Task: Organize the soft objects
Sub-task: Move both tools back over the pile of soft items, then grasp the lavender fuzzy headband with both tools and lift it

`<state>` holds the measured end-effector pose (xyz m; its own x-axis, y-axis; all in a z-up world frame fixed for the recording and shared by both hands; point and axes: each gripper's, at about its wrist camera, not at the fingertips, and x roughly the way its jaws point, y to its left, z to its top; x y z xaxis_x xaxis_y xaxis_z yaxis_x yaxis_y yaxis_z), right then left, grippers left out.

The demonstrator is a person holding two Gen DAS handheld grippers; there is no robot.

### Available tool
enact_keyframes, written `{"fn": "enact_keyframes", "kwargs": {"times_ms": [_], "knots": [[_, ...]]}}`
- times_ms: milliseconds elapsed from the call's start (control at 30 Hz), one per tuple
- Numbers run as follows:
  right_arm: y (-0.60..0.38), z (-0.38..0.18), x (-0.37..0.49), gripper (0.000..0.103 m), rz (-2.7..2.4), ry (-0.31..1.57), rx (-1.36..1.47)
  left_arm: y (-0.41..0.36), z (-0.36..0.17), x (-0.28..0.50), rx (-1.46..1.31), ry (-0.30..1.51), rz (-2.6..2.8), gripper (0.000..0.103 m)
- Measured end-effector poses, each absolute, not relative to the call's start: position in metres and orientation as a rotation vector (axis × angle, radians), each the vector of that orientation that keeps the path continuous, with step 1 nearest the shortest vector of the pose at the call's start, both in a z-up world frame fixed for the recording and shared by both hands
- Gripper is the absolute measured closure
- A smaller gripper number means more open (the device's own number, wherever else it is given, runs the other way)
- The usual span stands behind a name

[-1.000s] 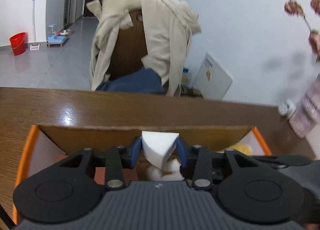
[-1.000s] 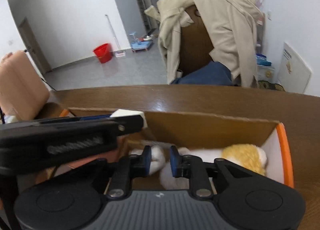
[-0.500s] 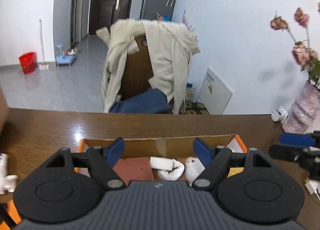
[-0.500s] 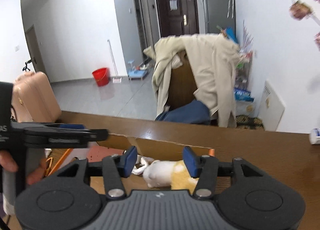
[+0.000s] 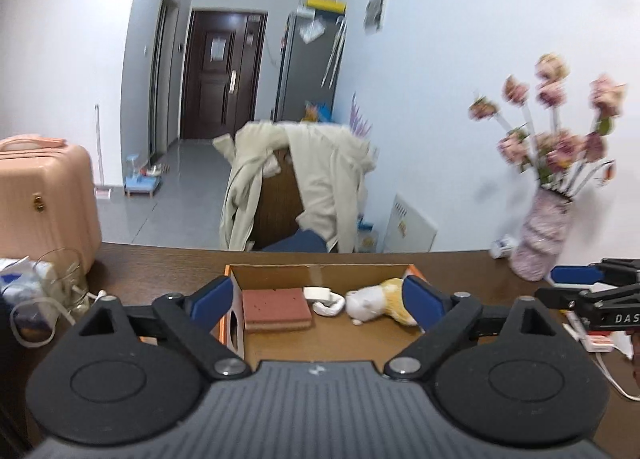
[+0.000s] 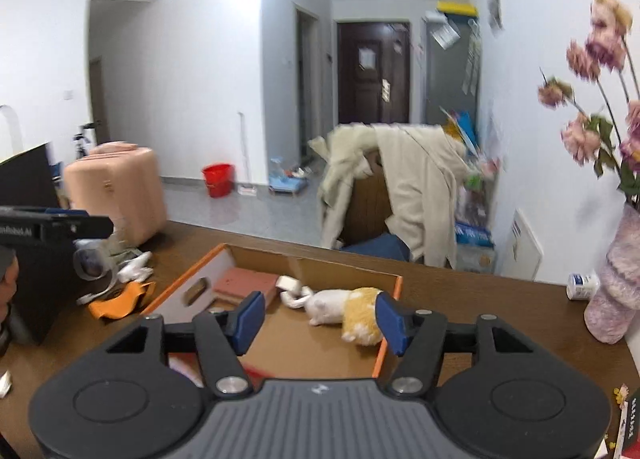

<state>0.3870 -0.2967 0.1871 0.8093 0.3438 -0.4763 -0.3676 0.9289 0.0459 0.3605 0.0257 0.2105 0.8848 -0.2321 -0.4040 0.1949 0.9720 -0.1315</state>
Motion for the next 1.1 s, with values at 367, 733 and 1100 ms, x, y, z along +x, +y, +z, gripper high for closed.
{"fn": "enact_keyframes", "kwargs": {"times_ms": [367, 733, 1100], "knots": [[-0.285, 0.143, 0.227, 0.025, 0.42, 0.321, -0.068, 0.021, 0.141, 0.189, -0.018, 0.259, -0.178, 0.0], [-0.259, 0.059, 0.147, 0.02, 0.471, 0.334, 0.009, 0.026, 0.07, 0.141, -0.022, 0.322, -0.178, 0.0], [-0.247, 0.053, 0.181, 0.021, 0.414, 0.386, -0.005, 0.03, 0.052, 0.191, -0.076, 0.401, -0.176, 0.0]]}}
